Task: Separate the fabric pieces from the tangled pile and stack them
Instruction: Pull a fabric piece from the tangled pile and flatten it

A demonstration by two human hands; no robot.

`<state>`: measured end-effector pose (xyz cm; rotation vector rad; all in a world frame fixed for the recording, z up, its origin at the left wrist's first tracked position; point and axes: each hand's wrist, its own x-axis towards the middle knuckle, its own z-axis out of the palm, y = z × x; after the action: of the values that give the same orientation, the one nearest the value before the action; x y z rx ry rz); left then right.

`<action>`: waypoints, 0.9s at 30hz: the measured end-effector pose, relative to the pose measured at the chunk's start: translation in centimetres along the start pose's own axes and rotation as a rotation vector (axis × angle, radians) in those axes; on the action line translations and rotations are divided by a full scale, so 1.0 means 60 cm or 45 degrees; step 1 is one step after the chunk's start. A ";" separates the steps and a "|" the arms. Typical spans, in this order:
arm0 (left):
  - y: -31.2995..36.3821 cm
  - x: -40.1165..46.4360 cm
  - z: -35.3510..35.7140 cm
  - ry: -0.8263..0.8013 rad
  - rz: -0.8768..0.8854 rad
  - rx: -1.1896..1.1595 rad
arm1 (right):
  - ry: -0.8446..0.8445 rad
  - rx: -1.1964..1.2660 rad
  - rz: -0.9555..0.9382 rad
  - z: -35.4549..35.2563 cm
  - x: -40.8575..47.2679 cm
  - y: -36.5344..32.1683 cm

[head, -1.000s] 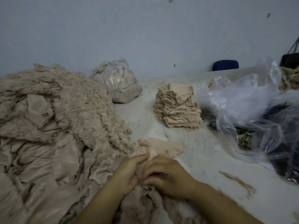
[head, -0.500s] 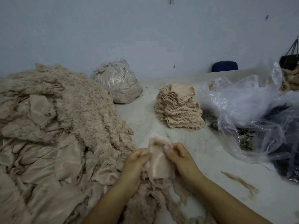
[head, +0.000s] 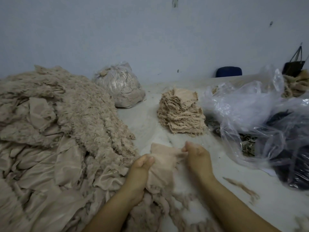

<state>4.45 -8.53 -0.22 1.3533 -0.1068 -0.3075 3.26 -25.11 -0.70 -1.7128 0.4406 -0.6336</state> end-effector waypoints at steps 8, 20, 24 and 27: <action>0.002 0.009 -0.014 -0.084 -0.088 -0.406 | -0.711 -0.001 -0.034 -0.022 -0.022 -0.023; 0.000 0.001 -0.007 -0.190 -0.038 0.231 | -0.265 0.435 0.037 0.005 -0.029 -0.014; 0.009 0.003 -0.006 -0.097 0.156 0.538 | -0.577 0.229 -0.174 0.004 -0.031 -0.026; 0.042 0.016 -0.004 -0.285 0.250 0.819 | -0.820 0.163 -0.317 0.001 -0.029 -0.049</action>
<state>5.83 -8.09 2.06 1.9226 -0.5599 -0.2668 1.78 -23.34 1.82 -1.7489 -0.2642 -0.2458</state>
